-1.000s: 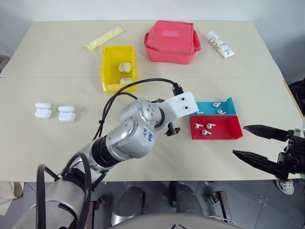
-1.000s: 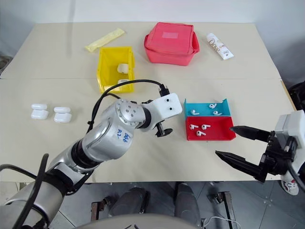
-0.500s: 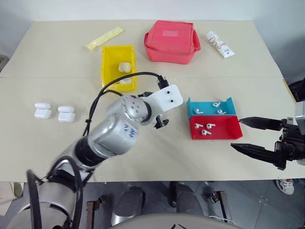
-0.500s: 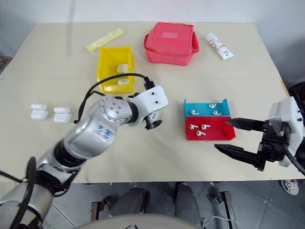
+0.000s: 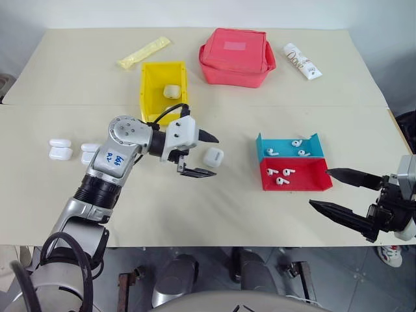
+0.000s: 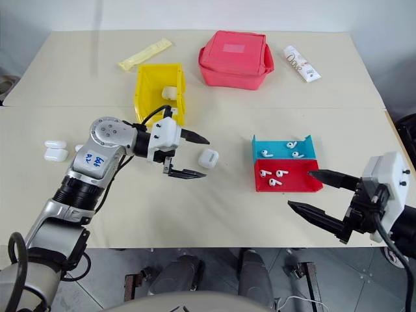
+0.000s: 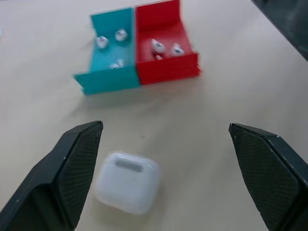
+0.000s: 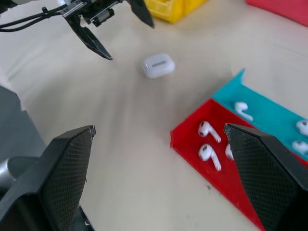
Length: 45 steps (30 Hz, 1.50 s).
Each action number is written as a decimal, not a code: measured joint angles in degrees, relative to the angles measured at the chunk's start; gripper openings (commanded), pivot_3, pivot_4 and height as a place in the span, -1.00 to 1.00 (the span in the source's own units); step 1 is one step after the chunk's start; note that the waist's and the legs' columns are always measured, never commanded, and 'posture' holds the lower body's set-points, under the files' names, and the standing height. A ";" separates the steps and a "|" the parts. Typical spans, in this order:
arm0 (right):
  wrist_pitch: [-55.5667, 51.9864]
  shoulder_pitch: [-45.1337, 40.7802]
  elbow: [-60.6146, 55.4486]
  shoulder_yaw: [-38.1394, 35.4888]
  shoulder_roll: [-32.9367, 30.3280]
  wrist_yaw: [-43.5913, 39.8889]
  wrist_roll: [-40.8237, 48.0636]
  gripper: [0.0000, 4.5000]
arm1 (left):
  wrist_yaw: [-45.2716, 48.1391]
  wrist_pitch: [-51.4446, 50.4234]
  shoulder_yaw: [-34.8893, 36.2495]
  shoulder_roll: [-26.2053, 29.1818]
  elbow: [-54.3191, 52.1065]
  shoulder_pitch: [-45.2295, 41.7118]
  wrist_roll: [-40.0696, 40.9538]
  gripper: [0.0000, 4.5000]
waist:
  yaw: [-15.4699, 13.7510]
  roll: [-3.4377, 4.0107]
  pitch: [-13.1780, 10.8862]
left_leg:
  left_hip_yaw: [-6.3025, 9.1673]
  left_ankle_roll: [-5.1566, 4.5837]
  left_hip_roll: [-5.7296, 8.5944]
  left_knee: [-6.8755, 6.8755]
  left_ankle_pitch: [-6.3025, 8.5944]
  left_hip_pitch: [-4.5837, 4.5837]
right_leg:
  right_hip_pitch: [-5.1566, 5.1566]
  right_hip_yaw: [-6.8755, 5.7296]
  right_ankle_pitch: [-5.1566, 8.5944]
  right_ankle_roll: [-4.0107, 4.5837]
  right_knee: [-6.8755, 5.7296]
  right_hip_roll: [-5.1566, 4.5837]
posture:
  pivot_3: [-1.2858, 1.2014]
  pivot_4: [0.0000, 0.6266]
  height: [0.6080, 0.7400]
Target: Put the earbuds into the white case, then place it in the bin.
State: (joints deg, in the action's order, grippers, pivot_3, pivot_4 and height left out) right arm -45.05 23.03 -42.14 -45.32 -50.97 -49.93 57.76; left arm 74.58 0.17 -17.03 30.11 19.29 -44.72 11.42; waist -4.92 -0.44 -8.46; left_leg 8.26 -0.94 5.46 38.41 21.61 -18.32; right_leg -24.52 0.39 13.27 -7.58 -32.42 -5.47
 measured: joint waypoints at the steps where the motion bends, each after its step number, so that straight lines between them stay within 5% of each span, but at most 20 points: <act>1: 0.05 0.72 -0.98 -0.24 0.62 0.66 0.18 1.00 | 2.30 3.22 -0.07 0.23 2.84 -1.31 -0.71 0.98 | 0.11 0.00 0.01 | -0.01 -0.01 0.00 -0.01 0.00 0.02 | 0.01 0.01 0.00 0.00 0.00 0.02 | 0.03 -0.52 1.00; 12: 2.33 3.93 -5.16 0.42 5.87 5.35 0.33 1.00 | 10.49 23.46 -4.33 -4.56 24.62 -14.63 -10.62 0.98 | 0.42 -0.04 0.02 | -0.07 -0.11 0.04 -0.04 0.00 0.01 | 0.00 0.04 -0.02 -0.04 0.01 0.06 | 0.03 -0.52 1.00; 19: 3.56 8.31 -9.02 0.65 8.91 7.99 0.59 1.00 | 7.97 23.16 -6.03 -6.02 33.49 -18.48 -17.47 0.98 | 0.34 -0.06 0.02 | -0.08 -0.16 0.08 -0.03 0.00 0.01 | 0.00 0.06 -0.04 -0.07 0.01 0.08 | 0.03 -0.52 1.00; 45: 10.30 19.48 -15.92 0.65 11.90 13.10 2.48 1.00 | 1.13 18.62 -6.57 -12.94 40.16 -22.09 -26.31 0.98 | 0.44 -0.13 0.01 | -0.12 -0.19 0.07 -0.07 0.00 0.03 | 0.00 0.10 -0.04 -0.08 0.01 0.11 | 0.03 -0.52 1.00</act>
State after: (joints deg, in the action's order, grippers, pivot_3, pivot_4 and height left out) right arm -34.74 42.51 -58.05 -44.67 -39.07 -36.83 60.24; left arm 75.71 18.80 -23.60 17.17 59.45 -66.81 -14.89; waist -4.49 -0.57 -8.45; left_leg 8.14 -1.13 5.53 38.34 21.61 -18.29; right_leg -24.52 0.48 13.23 -7.67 -32.41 -5.36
